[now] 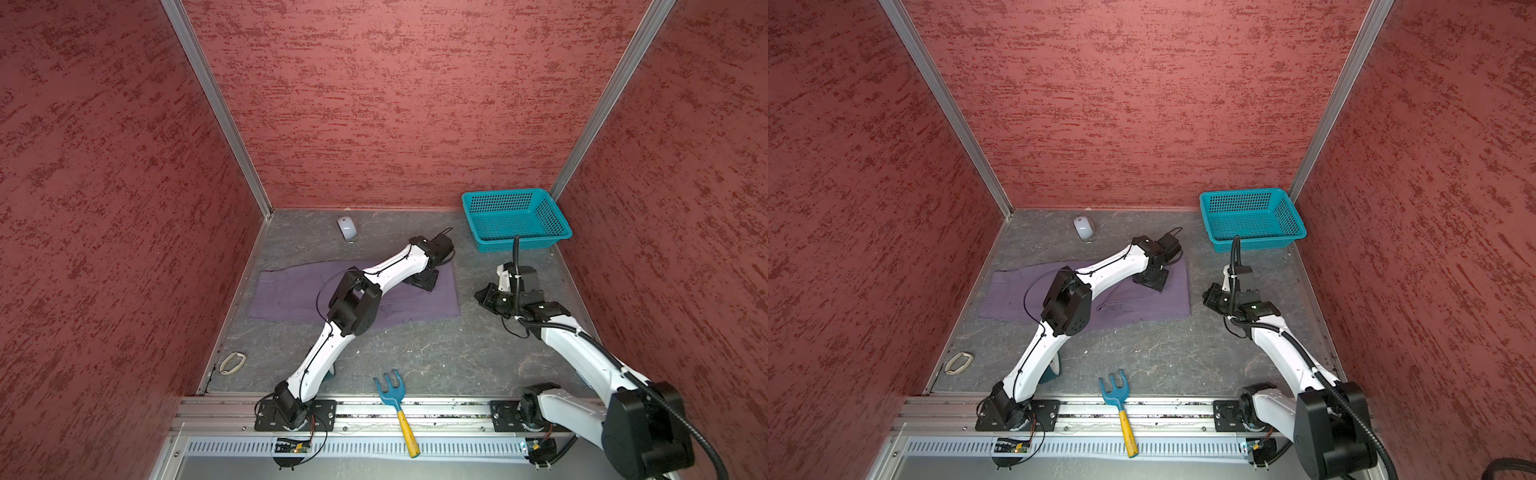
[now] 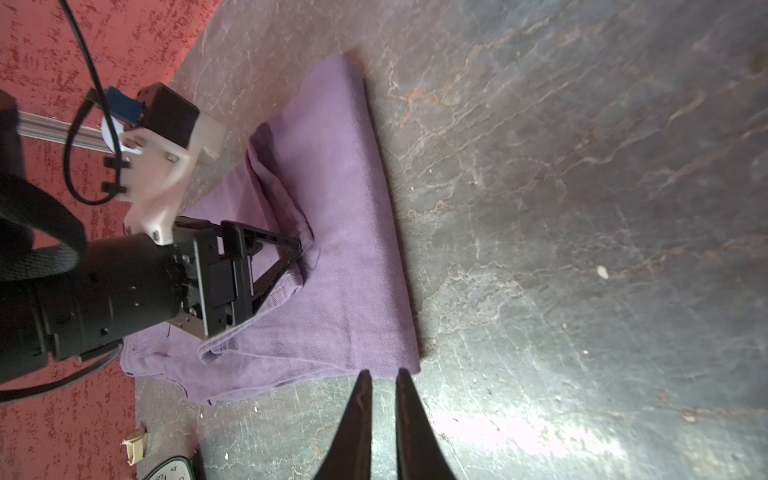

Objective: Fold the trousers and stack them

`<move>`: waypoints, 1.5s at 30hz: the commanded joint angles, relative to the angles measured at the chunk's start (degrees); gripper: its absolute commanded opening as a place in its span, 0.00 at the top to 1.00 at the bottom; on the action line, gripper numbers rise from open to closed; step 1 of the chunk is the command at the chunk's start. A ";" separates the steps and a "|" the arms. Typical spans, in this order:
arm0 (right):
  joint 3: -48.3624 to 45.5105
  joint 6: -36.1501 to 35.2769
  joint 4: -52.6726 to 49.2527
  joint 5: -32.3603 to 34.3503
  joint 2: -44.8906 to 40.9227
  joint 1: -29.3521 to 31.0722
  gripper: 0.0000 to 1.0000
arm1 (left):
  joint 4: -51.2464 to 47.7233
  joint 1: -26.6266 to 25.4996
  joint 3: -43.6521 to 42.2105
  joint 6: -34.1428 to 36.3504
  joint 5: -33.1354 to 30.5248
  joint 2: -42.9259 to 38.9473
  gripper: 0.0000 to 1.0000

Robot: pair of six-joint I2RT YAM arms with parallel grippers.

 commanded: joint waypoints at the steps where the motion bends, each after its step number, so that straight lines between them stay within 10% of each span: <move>1: -0.68 -0.33 2.18 -1.37 0.20 -0.37 0.86 | 0.15 1.12 0.68 -1.01 1.61 0.45 0.36; 10: -1.02 0.57 3.87 -2.54 2.15 -0.35 0.86 | 1.41 1.16 3.73 -3.75 5.18 0.42 0.22; 28: -0.64 -0.41 3.77 -1.45 4.07 -0.46 0.86 | -6.08 3.26 9.64 -5.55 9.05 6.71 0.38; 35: -1.51 -0.42 3.66 -1.14 3.38 -0.43 0.86 | -8.84 3.81 11.88 -5.28 9.29 5.36 0.97; 45: -3.00 -0.41 4.00 -0.43 2.15 -0.47 0.86 | -2.50 5.98 8.90 -5.45 13.08 -5.24 0.92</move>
